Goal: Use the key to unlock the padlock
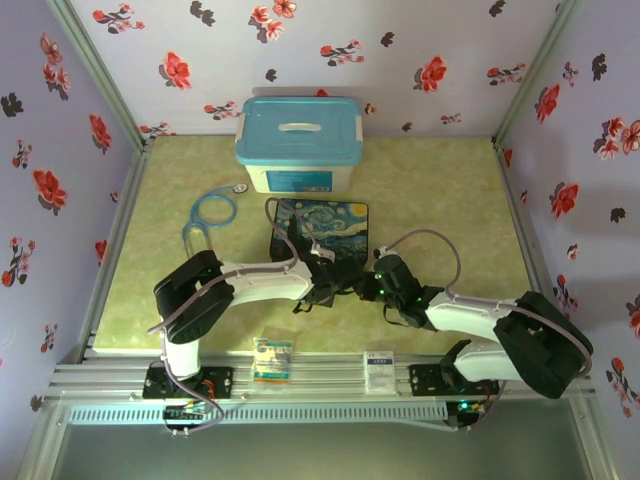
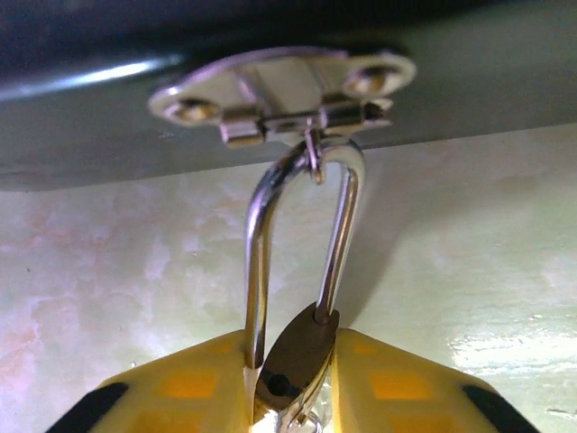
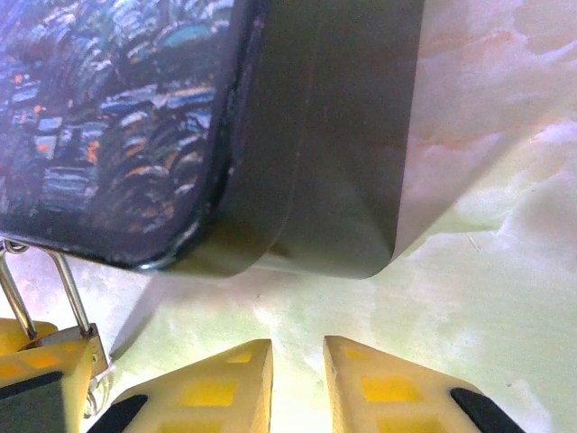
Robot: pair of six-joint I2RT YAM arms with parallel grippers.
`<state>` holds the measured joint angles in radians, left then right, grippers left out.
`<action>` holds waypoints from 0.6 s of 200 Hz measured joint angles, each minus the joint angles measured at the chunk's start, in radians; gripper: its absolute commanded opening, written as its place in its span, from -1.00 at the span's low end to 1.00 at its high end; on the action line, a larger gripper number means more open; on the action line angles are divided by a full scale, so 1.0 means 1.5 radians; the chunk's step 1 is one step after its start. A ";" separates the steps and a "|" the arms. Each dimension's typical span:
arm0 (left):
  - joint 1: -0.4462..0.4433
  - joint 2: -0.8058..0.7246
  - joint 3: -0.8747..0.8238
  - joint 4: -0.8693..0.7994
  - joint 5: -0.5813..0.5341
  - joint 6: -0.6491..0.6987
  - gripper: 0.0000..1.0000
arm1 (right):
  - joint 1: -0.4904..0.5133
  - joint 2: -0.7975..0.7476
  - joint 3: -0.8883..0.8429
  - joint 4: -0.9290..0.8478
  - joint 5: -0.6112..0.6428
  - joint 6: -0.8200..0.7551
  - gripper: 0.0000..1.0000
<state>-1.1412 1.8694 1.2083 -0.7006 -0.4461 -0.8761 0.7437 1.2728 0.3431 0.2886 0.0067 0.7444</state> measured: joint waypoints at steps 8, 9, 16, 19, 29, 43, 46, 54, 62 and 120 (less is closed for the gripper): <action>0.001 0.003 0.001 -0.001 0.001 0.004 -0.37 | 0.000 0.000 0.000 0.000 -0.001 0.000 -0.58; 0.001 0.004 0.001 -0.001 0.001 0.004 -0.37 | 0.000 0.000 0.000 0.000 -0.001 0.000 -0.59; 0.002 0.009 0.002 -0.005 0.001 0.008 -0.37 | 0.000 0.000 0.000 0.000 -0.002 0.000 -0.59; 0.002 0.012 0.002 -0.006 0.001 0.008 -0.37 | 0.000 0.000 0.000 0.000 -0.002 0.000 -0.59; 0.002 0.020 0.005 -0.013 -0.005 0.011 -0.39 | 0.000 0.000 0.000 -0.001 -0.002 0.000 -0.61; 0.002 0.021 0.012 -0.020 -0.002 0.016 -0.52 | 0.000 0.000 0.000 -0.001 -0.002 0.000 -0.62; 0.002 0.021 0.013 -0.023 -0.002 0.016 -0.54 | 0.000 0.000 0.000 -0.001 -0.002 0.000 -0.62; 0.002 0.021 0.014 -0.027 -0.002 0.017 -0.53 | 0.000 0.000 0.000 -0.001 -0.002 0.000 -0.62; 0.001 0.021 0.015 -0.030 -0.001 0.018 -0.52 | 0.000 -0.001 0.000 -0.001 -0.002 0.000 -0.62; -0.012 0.044 0.047 -0.077 -0.027 0.017 -0.43 | 0.000 -0.001 0.000 -0.001 -0.002 0.001 -0.63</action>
<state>-1.1595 1.9358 1.2785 -0.8158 -0.4870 -0.8501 0.7437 1.2720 0.3428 0.2874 0.0040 0.7452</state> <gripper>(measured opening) 0.283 0.188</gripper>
